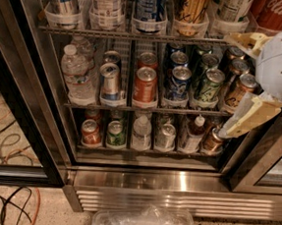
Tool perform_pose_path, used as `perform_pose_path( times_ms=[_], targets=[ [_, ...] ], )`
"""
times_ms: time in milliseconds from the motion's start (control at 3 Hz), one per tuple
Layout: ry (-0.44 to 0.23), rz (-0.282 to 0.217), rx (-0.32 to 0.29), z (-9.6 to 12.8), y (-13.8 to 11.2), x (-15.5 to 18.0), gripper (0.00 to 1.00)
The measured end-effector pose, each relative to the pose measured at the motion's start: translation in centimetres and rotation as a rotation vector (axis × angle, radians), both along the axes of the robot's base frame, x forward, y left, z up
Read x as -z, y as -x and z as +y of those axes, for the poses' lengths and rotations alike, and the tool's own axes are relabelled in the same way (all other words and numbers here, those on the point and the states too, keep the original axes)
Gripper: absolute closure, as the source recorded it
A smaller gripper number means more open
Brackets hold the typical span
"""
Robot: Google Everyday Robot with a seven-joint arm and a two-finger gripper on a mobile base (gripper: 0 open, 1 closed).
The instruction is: Pick 7up can from top shelf of fridge
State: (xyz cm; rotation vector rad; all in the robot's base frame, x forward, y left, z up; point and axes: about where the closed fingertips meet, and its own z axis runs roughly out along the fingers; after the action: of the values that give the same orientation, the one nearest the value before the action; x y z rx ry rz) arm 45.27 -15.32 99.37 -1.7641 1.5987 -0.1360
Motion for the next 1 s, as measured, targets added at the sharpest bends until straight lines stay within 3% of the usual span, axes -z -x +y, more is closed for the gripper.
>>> perform_pose_path(
  times_ms=[333, 667, 1000],
  targets=[
    [0.000, 0.000, 0.000, 0.0, 0.0, 0.0, 0.00],
    [-0.111, 0.014, 0.023, 0.6, -0.2, -0.1, 0.00],
    [-0.393, 0.109, 0.181, 1.7, -0.6, 3.0, 0.00]
  ],
)
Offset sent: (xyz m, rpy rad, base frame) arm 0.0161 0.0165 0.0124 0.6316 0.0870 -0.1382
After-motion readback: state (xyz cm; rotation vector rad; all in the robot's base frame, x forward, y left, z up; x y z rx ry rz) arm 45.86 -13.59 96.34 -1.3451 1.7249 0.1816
